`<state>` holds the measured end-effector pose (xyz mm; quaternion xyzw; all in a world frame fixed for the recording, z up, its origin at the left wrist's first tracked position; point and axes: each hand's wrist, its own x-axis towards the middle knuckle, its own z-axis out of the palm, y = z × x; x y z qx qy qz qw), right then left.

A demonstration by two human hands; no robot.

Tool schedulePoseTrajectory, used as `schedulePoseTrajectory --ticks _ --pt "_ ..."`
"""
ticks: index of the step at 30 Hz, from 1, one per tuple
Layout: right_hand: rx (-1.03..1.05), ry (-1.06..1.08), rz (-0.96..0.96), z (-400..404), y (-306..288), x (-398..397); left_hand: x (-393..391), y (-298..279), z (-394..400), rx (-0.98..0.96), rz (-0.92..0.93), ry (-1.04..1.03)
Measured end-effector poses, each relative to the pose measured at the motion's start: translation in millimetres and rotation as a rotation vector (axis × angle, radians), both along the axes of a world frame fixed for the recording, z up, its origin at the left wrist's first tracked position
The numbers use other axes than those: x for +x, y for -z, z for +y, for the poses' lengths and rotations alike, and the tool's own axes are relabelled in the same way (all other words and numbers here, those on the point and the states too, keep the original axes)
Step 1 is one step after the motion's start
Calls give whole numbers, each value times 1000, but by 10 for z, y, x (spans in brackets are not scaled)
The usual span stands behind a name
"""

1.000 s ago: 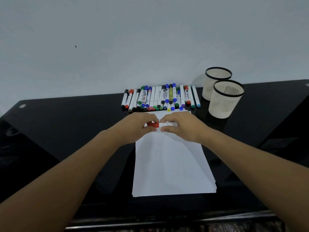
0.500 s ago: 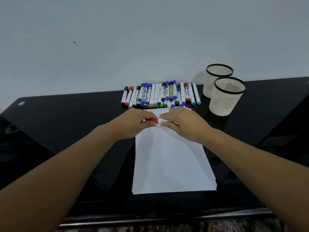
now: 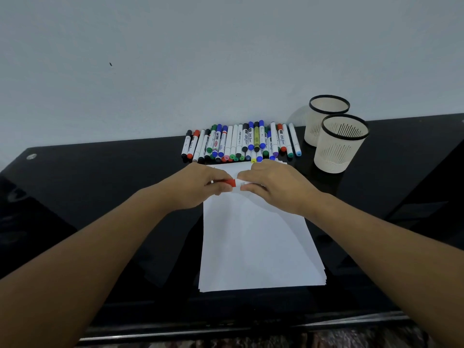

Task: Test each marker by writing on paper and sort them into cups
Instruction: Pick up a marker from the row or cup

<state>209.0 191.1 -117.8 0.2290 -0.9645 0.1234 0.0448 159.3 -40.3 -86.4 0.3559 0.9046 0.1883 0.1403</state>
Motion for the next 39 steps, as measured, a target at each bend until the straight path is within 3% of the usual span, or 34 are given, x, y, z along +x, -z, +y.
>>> schedulePoseTrajectory --ticks 9,15,20,24,34,39 --pt "23 -77 170 24 -18 -63 -86 -90 -77 -1 -20 -27" --pt "42 -77 149 -62 19 -10 -17 -99 -97 -20 -38 -7" --pt "101 179 121 648 97 68 -163 -142 -791 -167 55 -135" --pt "-134 153 111 19 133 -33 -247 -82 -288 -51 59 -145" --pt "-205 331 -54 -200 430 -11 -137 291 -400 73 47 -252" --pt "-586 438 -147 -334 395 -88 -182 327 -350 72 154 -265"
